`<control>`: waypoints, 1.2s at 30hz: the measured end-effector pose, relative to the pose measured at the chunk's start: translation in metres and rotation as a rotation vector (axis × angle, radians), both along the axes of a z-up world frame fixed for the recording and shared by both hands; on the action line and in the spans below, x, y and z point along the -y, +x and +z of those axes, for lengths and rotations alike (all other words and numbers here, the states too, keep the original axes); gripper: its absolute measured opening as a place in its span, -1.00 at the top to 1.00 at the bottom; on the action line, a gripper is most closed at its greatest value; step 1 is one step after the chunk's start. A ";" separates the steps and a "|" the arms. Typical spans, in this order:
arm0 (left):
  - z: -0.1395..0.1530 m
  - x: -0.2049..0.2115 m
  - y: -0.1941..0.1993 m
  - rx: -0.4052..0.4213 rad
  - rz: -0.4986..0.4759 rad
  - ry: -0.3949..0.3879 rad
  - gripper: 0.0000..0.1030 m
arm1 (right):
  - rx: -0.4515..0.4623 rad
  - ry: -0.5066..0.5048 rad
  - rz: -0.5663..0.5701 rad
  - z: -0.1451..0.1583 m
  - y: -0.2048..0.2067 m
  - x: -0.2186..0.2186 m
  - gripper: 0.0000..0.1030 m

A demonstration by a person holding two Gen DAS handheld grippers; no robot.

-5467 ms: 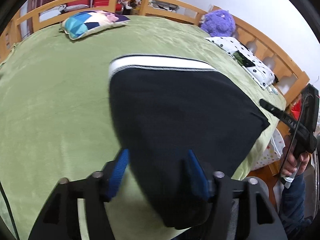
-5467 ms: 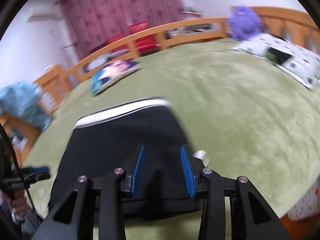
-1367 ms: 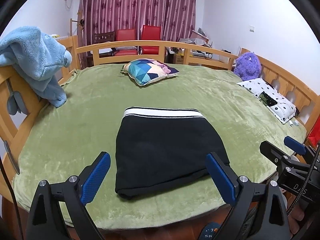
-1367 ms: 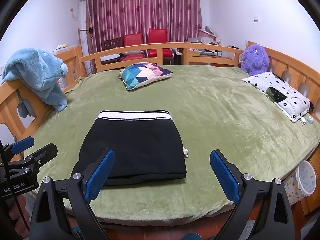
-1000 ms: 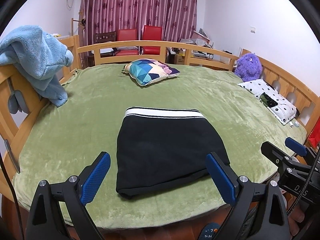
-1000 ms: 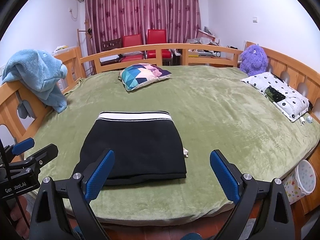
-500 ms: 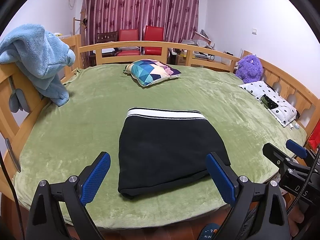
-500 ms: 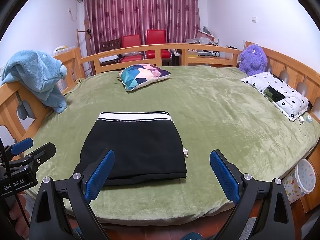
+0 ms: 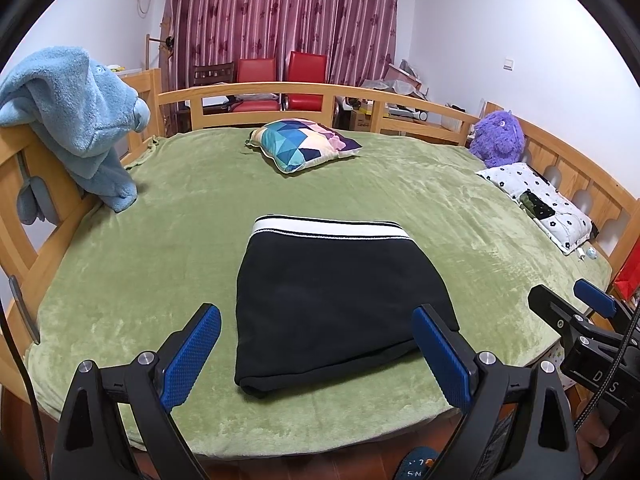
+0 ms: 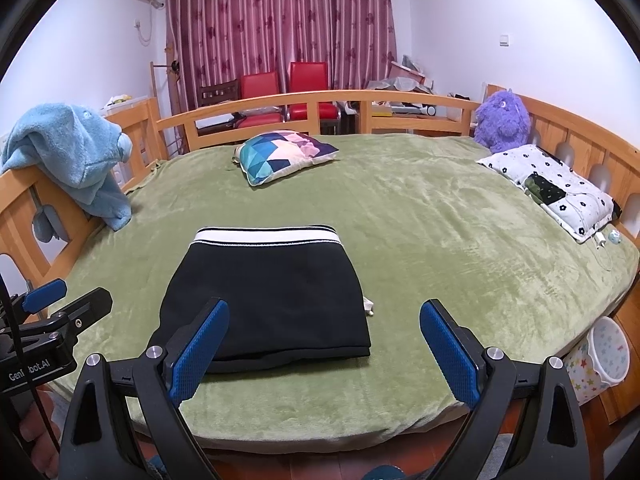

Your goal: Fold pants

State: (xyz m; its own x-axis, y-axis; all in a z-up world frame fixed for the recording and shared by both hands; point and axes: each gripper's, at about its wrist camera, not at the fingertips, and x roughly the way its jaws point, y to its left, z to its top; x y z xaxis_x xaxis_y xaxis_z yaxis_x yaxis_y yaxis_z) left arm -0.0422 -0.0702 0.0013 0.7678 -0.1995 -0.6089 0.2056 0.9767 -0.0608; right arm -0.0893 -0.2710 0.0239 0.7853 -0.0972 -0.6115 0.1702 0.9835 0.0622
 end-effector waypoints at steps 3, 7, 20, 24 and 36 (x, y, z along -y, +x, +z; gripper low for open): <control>0.000 0.000 0.000 -0.001 0.000 -0.001 -0.88 | 0.001 -0.001 0.000 0.000 0.000 -0.001 -0.85; 0.000 0.001 -0.002 0.001 0.001 -0.001 -0.88 | 0.006 -0.007 -0.005 0.003 0.000 -0.005 -0.85; 0.000 0.001 -0.002 0.002 0.004 -0.002 -0.88 | 0.008 0.000 -0.016 0.005 -0.001 -0.009 -0.85; 0.001 0.002 -0.003 0.003 0.004 -0.003 -0.88 | 0.009 -0.001 -0.017 0.005 -0.002 -0.009 -0.85; 0.004 0.004 -0.005 0.007 0.008 -0.006 -0.88 | 0.011 -0.008 -0.013 0.005 -0.003 -0.015 -0.85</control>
State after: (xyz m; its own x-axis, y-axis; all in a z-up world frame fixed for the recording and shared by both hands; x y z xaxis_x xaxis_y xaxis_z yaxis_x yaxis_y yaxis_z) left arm -0.0471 -0.0743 0.0049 0.7734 -0.1970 -0.6026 0.1981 0.9780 -0.0655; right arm -0.0922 -0.2563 0.0286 0.7904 -0.1120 -0.6023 0.1819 0.9817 0.0561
